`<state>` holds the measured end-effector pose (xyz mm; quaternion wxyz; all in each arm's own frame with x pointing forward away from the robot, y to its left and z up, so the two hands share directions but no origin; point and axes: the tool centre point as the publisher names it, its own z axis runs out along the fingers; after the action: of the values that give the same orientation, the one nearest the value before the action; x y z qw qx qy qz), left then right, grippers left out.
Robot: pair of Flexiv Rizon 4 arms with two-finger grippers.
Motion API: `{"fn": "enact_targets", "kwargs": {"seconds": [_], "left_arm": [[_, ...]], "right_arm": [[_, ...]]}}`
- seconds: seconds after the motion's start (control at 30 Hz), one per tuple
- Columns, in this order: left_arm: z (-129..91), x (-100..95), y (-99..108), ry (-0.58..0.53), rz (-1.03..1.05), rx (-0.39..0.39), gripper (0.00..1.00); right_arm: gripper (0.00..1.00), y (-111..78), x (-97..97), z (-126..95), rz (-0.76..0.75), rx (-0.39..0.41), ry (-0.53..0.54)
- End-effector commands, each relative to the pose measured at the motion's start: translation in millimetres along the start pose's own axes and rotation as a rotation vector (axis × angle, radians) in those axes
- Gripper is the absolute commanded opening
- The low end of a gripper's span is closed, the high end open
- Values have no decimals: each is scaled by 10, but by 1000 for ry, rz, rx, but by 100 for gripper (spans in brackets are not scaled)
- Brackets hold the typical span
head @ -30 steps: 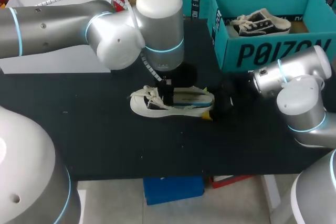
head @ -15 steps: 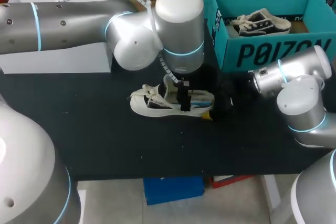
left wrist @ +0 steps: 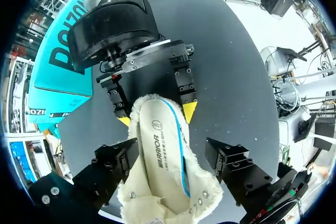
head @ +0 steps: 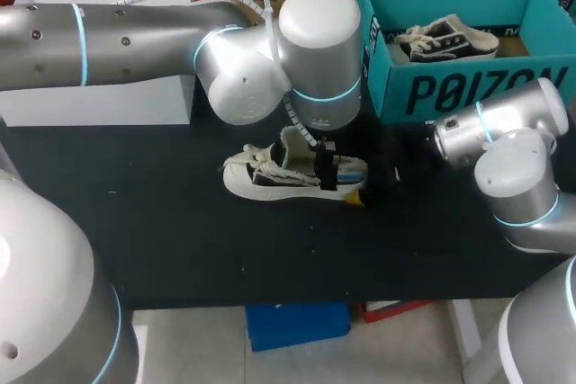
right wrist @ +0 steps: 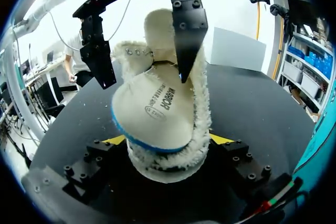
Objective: Take the shoe out of the shoebox, open the shoe tongue, remove and reinsert the insole, then place the shoe into the shoebox
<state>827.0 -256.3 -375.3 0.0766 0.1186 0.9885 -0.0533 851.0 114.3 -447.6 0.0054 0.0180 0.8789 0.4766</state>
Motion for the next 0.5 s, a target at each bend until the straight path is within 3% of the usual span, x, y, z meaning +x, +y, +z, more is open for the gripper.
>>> {"fn": "enact_targets", "kwargs": {"seconds": [0.03,0.5], "left_arm": [[55,-32,-40,-3,3,3,76],[197,-113,-144,-11,-9,0,74]], "right_arm": [[0,-33,-15,8,1,2,1],[0,-33,-15,8,1,2,1]]}}
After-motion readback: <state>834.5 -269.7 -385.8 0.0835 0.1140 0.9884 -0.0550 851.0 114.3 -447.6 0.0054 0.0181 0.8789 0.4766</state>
